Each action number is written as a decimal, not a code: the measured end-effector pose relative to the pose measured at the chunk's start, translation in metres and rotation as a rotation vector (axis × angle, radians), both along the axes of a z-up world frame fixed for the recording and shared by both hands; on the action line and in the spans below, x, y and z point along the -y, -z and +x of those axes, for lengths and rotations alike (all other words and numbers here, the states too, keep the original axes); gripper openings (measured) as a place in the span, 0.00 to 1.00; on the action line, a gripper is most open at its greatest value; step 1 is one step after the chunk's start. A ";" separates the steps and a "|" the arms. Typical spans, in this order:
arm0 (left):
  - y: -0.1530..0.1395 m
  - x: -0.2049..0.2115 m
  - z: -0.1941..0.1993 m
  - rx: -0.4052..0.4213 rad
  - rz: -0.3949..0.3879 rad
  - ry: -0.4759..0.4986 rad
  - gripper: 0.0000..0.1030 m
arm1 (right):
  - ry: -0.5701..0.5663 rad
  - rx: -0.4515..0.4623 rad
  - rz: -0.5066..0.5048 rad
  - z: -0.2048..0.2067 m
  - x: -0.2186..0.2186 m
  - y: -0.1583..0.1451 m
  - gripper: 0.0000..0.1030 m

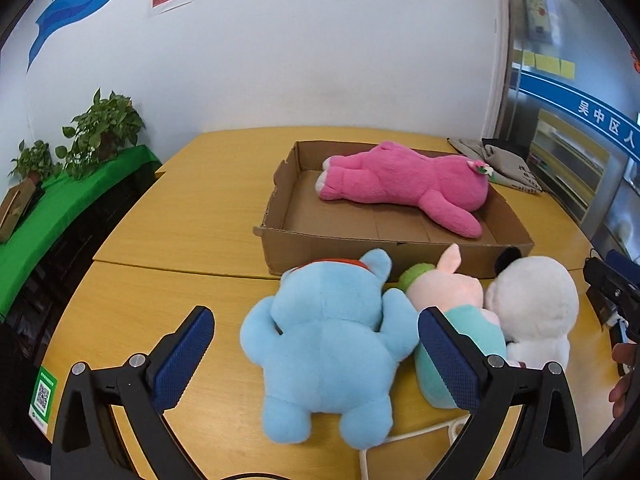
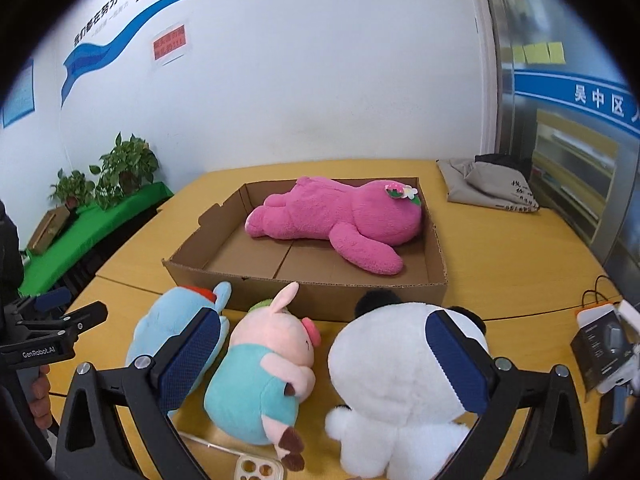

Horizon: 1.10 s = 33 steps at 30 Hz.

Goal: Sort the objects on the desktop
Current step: 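Withdraw both tools and move toward the light blue plush bear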

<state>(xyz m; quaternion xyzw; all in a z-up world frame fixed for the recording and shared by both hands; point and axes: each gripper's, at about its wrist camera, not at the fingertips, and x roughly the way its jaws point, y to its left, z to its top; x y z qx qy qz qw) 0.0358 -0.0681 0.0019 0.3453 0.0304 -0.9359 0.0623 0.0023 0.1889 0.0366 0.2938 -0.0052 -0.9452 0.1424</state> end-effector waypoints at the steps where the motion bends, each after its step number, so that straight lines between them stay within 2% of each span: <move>1: 0.000 -0.001 0.000 0.002 0.002 0.003 1.00 | 0.003 -0.005 0.008 0.003 0.002 0.000 1.00; 8: 0.003 -0.008 -0.001 0.013 0.017 0.022 1.00 | 0.008 -0.015 0.046 0.015 0.008 0.002 1.00; 33: 0.018 -0.015 -0.021 0.061 0.022 0.056 1.00 | 0.016 0.048 0.075 -0.007 0.016 0.026 1.00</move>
